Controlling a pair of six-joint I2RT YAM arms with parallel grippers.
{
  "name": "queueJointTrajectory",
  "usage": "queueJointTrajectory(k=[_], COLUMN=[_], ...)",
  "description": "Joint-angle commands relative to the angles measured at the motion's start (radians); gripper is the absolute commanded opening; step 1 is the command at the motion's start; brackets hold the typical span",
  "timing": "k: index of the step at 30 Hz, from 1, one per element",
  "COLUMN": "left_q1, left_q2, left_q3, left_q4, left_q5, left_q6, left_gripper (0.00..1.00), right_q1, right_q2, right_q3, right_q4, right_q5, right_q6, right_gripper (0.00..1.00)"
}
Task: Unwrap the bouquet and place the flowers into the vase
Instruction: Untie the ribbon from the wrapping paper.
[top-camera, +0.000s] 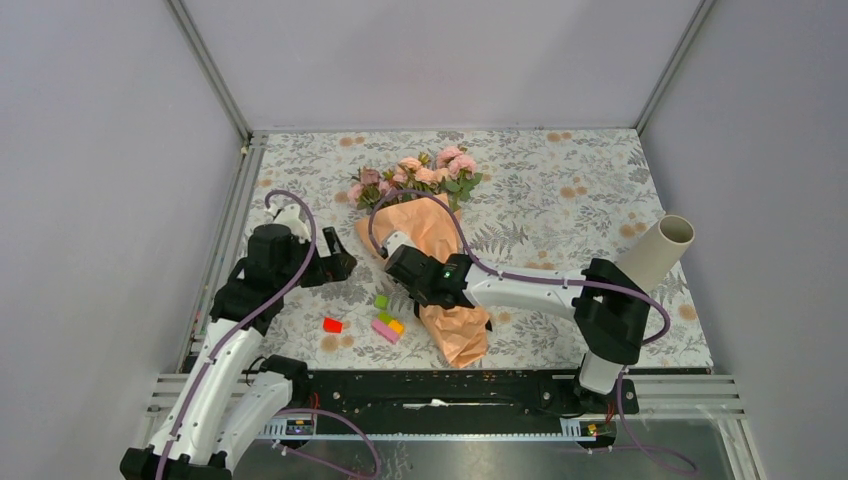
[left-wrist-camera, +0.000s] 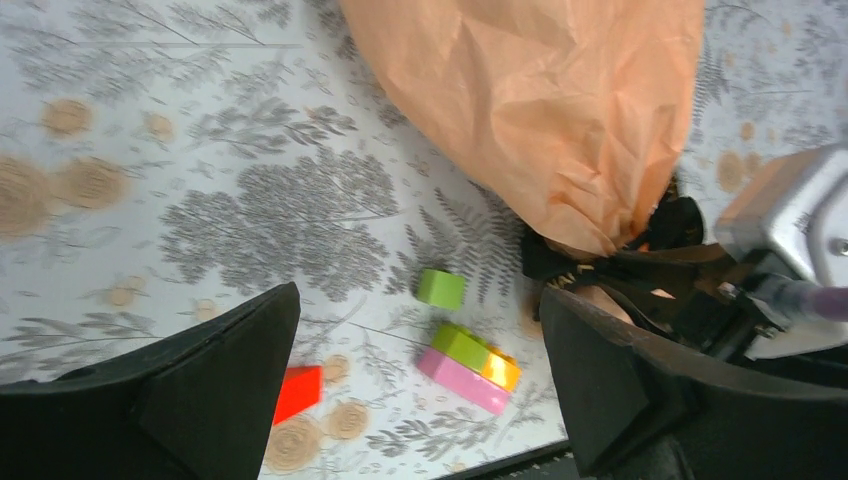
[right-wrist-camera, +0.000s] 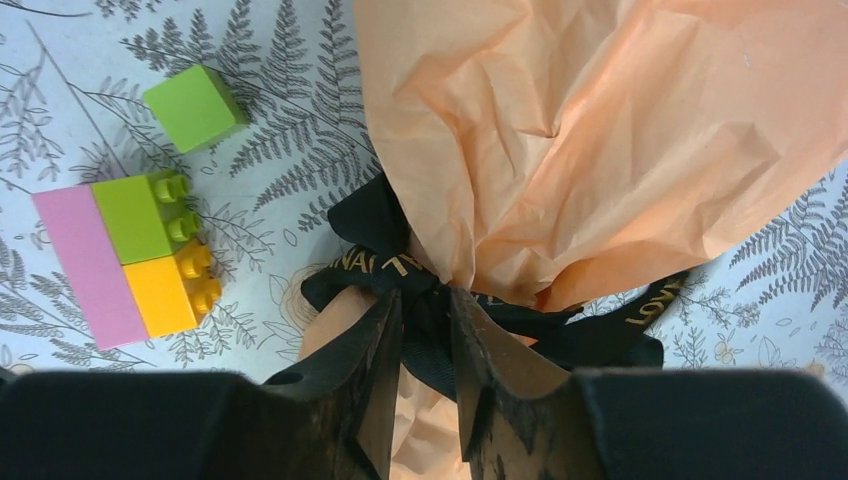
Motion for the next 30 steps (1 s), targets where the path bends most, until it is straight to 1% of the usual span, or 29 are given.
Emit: queueJointTrajectory(k=[1,4,5,8,9,12,13,16,19,23,26,27,30], left_q1=[0.001,-0.033,-0.058,-0.163,-0.201,-0.329,-0.367,-0.454,-0.491,-0.508,-0.536,-0.55,-0.59], left_q2=[-0.025,-0.04,-0.046,-0.044,-0.032,0.014,0.034,0.091,0.113,0.126,0.19,0.232,0.309], left_q3=[-0.067,-0.131,-0.156,-0.224,-0.251,-0.292,-0.299,-0.303,-0.325,-0.378,-0.381,-0.374,-0.352], left_q4=[0.121,0.214,0.251,0.375,0.418,0.55,0.593,0.639,0.673,0.8,0.873,0.887,0.91], left_q5=[0.153,0.196,0.193,0.163,0.159,0.12,0.086,0.01,-0.049,-0.084,-0.082,-0.086,-0.111], left_q6=[-0.136,-0.233,-0.263,-0.349,-0.375,-0.431,-0.444,-0.459,-0.487,-0.547,-0.561,-0.561,-0.566], left_gripper=[0.98,0.97,0.97,0.97,0.97,0.97,0.97,0.95,0.93,0.9,0.84,0.8,0.73], right_q1=[0.007,0.007,0.007,0.005,0.001,-0.016,-0.024,-0.055,-0.096,-0.151,-0.164,-0.166,-0.175], right_q2=[-0.011,-0.032,-0.044,-0.085,-0.101,-0.136,-0.15,-0.196,-0.249,-0.301,-0.321,-0.329,-0.36], right_q3=[-0.029,-0.05,-0.062,-0.105,-0.121,-0.163,-0.178,-0.229,-0.285,-0.36,-0.388,-0.393,-0.407], right_q4=[-0.004,0.003,0.018,0.065,0.077,0.113,0.129,0.179,0.236,0.331,0.357,0.358,0.364], right_q5=[0.071,0.099,0.102,0.092,0.085,0.065,0.052,0.016,-0.021,-0.1,-0.119,-0.121,-0.137], right_q6=[0.027,0.05,0.056,0.079,0.087,0.124,0.138,0.187,0.232,0.286,0.293,0.293,0.308], right_gripper=[0.29,0.2,0.16,0.03,0.0,0.0,0.0,0.0,0.0,0.0,0.0,0.0,0.0])
